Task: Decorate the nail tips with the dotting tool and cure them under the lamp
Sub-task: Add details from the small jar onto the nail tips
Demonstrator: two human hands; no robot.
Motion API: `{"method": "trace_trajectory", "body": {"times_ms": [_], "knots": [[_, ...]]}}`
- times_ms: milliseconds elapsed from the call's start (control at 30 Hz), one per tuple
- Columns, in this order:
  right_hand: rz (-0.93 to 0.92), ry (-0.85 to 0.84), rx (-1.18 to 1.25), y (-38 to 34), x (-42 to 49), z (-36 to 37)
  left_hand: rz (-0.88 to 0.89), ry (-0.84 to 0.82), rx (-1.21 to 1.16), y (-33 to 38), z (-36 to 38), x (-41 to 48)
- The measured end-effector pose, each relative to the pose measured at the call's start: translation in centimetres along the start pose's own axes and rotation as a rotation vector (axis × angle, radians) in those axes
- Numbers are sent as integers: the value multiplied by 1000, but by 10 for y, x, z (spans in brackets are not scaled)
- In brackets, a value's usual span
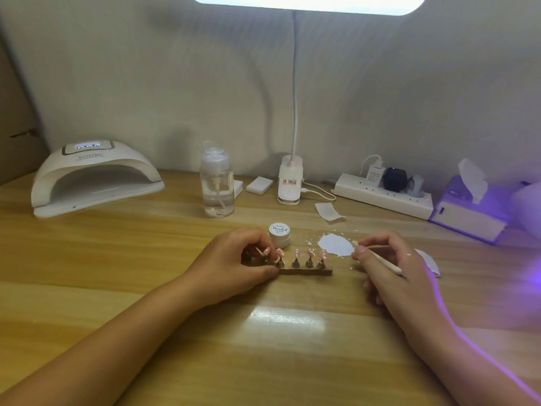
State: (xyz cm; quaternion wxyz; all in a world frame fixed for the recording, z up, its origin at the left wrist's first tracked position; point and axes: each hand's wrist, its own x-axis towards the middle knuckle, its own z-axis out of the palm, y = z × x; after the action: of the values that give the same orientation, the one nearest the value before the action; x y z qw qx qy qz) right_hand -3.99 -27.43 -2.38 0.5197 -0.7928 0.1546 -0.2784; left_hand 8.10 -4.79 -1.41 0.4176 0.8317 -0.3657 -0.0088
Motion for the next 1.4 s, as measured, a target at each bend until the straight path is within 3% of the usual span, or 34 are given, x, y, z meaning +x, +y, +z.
{"method": "trace_trajectory", "body": {"times_ms": [300, 567, 733, 833, 1000, 1233, 1400], "knots": [[24, 10, 18, 1, 0, 1, -74, -100, -125, -3, -12, 2], [58, 2, 18, 1, 0, 1, 228, 70, 250, 1, -9, -5], [79, -15, -11, 1, 2, 1, 381, 389, 223, 20, -4, -8], [78, -4, -25, 2, 3, 1, 433, 296, 136, 41, 7, -12], [89, 0, -31, 0, 4, 1, 300, -47, 60, 49, 38, -21], [144, 45, 102, -6, 1, 2, 228, -68, 159, 41, 39, -22], [78, 64, 170, -16, -6, -3, 210, -86, 151, 40, 38, -21]]}}
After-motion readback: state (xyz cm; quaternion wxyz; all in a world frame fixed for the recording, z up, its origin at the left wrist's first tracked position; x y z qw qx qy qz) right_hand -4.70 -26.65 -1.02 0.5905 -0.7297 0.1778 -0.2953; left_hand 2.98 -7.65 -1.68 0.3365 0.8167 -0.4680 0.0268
